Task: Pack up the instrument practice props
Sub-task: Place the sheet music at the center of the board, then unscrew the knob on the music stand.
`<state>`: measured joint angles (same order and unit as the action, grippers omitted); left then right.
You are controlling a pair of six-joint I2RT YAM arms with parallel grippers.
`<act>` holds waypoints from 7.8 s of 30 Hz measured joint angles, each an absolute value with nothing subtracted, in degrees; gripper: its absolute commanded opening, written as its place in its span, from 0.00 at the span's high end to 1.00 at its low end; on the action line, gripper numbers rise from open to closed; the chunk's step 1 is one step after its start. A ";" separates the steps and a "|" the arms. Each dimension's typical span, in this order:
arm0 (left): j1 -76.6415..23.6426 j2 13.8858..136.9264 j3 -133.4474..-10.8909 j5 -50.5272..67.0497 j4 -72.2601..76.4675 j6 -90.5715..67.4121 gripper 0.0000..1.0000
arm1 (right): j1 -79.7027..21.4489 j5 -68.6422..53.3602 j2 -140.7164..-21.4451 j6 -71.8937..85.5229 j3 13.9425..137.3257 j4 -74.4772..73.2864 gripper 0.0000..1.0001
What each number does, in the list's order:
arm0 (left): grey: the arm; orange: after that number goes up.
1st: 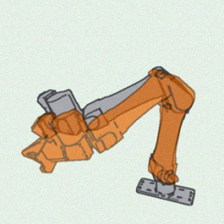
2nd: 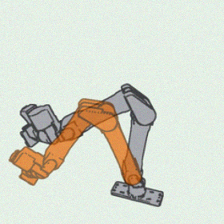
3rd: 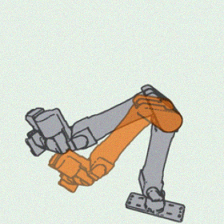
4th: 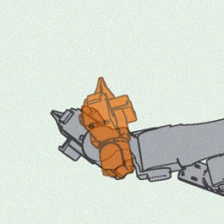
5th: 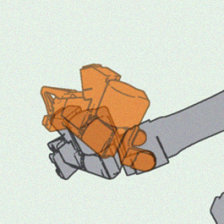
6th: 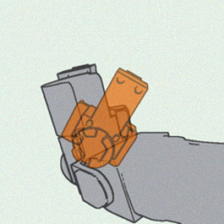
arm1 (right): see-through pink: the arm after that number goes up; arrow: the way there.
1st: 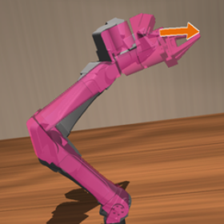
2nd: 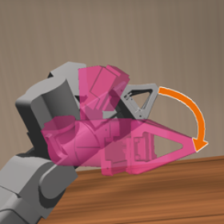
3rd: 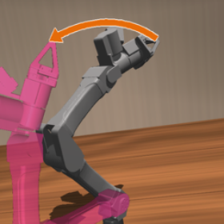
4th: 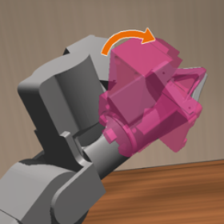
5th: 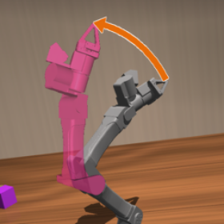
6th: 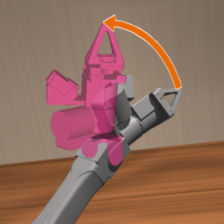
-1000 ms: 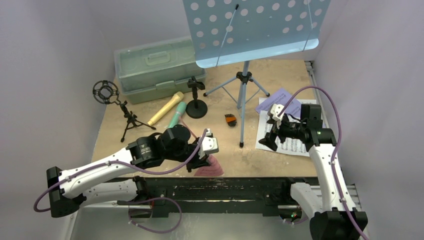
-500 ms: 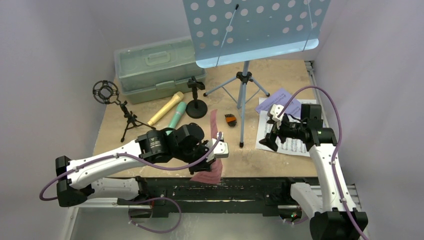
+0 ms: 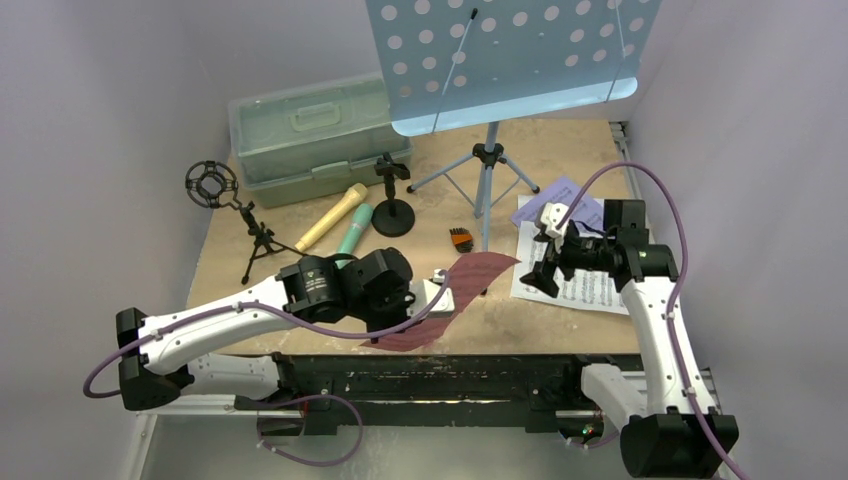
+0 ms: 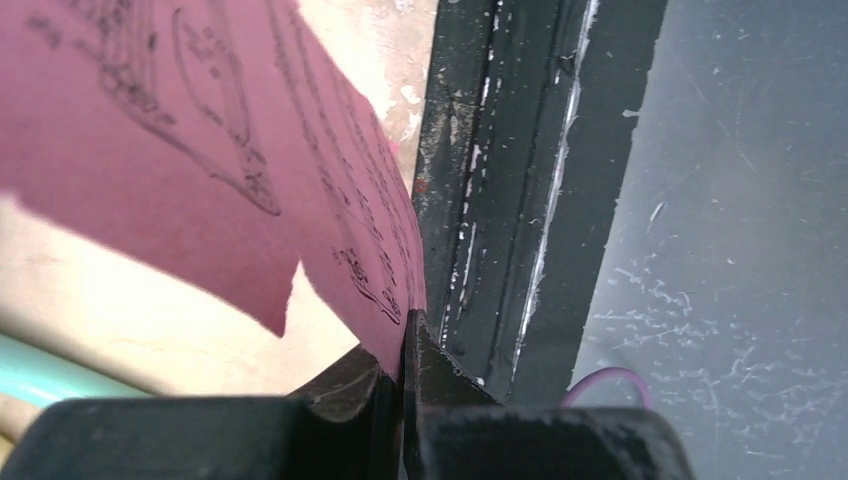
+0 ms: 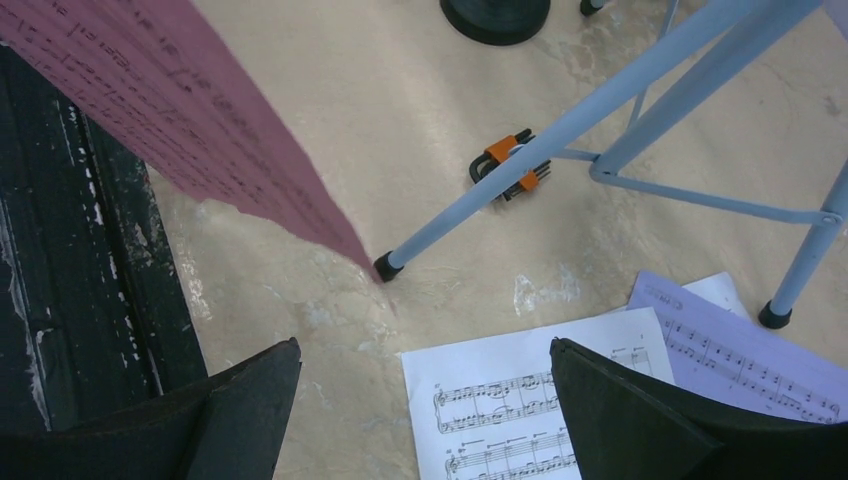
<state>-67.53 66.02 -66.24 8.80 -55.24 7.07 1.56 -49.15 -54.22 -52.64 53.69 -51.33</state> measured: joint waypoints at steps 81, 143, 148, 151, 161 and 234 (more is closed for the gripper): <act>-66.76 50.22 -40.38 -28.75 -18.02 9.15 0.00 | 7.42 6.42 -82.28 -34.39 60.10 -27.79 0.76; -54.63 46.54 -40.38 -15.25 -16.53 2.61 0.00 | 8.27 -60.40 -50.17 -36.88 47.62 -37.10 0.01; -54.00 45.34 -40.38 -11.51 -13.19 -1.52 0.00 | 8.27 -61.69 -50.19 -37.58 46.83 -36.16 0.01; -54.00 45.78 -40.38 -8.69 -8.49 -3.84 0.00 | 8.27 -62.76 -50.17 -38.06 46.04 -36.03 0.01; -54.00 56.14 -40.38 -4.23 11.31 -9.52 0.00 | 8.27 -63.31 -47.44 -25.69 42.44 -24.58 0.01; -54.00 48.40 -40.47 -21.65 -12.08 2.85 0.01 | -2.59 -36.93 -81.78 38.41 56.66 24.73 0.95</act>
